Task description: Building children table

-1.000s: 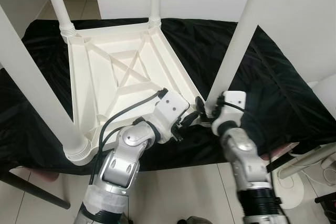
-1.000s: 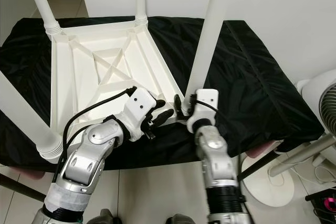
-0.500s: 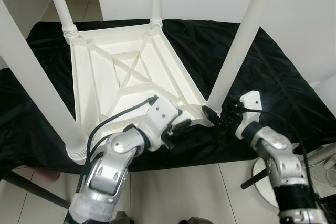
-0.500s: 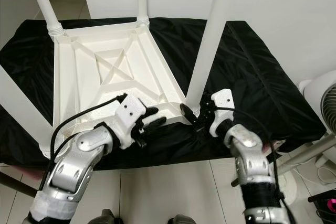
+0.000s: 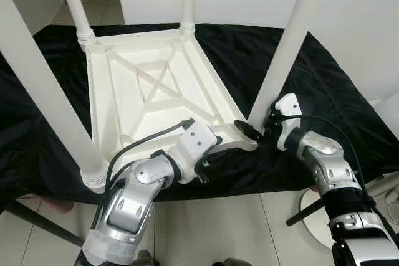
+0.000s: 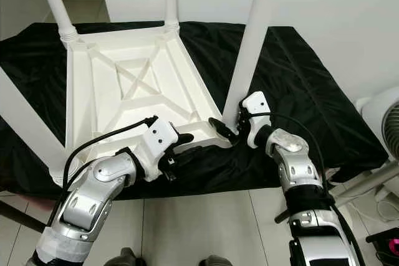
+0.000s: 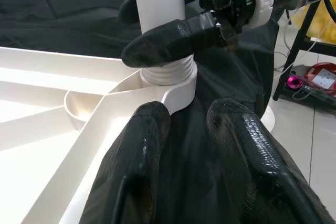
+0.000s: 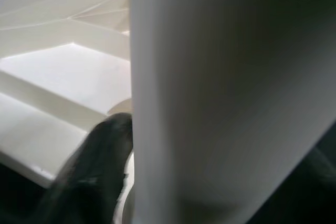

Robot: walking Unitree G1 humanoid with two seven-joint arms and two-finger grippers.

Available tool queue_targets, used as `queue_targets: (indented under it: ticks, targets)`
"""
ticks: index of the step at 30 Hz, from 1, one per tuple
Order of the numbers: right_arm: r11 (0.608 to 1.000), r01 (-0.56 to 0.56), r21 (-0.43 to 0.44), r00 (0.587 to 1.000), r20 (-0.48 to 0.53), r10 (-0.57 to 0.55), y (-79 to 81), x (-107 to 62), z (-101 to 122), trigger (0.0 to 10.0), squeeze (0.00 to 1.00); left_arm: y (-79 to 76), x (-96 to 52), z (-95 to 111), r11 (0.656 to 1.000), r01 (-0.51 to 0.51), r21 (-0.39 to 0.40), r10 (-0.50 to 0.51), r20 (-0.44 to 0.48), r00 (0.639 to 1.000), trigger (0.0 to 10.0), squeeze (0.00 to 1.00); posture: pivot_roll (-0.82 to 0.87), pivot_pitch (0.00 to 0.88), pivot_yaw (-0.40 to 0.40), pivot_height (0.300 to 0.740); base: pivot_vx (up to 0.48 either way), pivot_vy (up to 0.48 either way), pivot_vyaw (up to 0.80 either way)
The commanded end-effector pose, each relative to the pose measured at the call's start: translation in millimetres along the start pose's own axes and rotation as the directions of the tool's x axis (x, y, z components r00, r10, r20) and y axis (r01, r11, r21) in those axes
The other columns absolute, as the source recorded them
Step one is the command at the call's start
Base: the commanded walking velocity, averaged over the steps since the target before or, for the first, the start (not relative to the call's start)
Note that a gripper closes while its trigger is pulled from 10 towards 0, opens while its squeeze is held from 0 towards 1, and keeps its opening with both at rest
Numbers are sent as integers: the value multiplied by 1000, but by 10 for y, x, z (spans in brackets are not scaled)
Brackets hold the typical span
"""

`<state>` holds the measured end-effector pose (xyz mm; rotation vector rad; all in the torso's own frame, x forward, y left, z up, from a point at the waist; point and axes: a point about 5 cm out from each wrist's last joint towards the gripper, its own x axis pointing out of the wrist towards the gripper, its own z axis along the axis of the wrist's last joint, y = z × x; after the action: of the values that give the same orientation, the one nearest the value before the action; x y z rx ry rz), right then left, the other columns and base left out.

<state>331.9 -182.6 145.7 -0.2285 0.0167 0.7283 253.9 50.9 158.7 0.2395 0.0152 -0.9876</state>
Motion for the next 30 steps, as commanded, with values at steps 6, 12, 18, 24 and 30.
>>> queue_targets:
  ticks: [6, 12, 18, 24, 30]
  targets:
    - [999, -31, 22, 999, -45, 32, 36, -3, -143, 0, 0, 4, 18, 34, 999, -42, -10, 42, 21, 999, 10000, 0, -77, 0, -42, 740, 0, 0, 0]
    - [999, -19, 48, 999, -48, 21, 53, -37, -220, 10000, 0, 3, 12, 38, 999, -42, -9, 42, 20, 999, 10000, 0, -78, 0, -36, 740, 0, 0, 0]
    - [981, 136, 140, 991, -6, -137, 140, 83, -186, 10000, 0, 20, 18, 48, 999, -49, -15, 49, 19, 999, 10000, 0, -85, 0, -25, 740, 0, 0, 0]
    - [967, 200, 159, 979, 6, -204, 203, 155, -136, 10000, 0, 4, 21, 51, 999, -44, -18, 45, 20, 999, 10000, 0, -86, 0, -22, 740, 0, 0, 0]
    - [925, 320, 206, 946, -18, -323, 257, 211, -118, 10000, 0, 8, 6, 43, 999, -45, -17, 45, 15, 999, 10000, 0, -81, 0, -20, 740, 0, 0, 0]
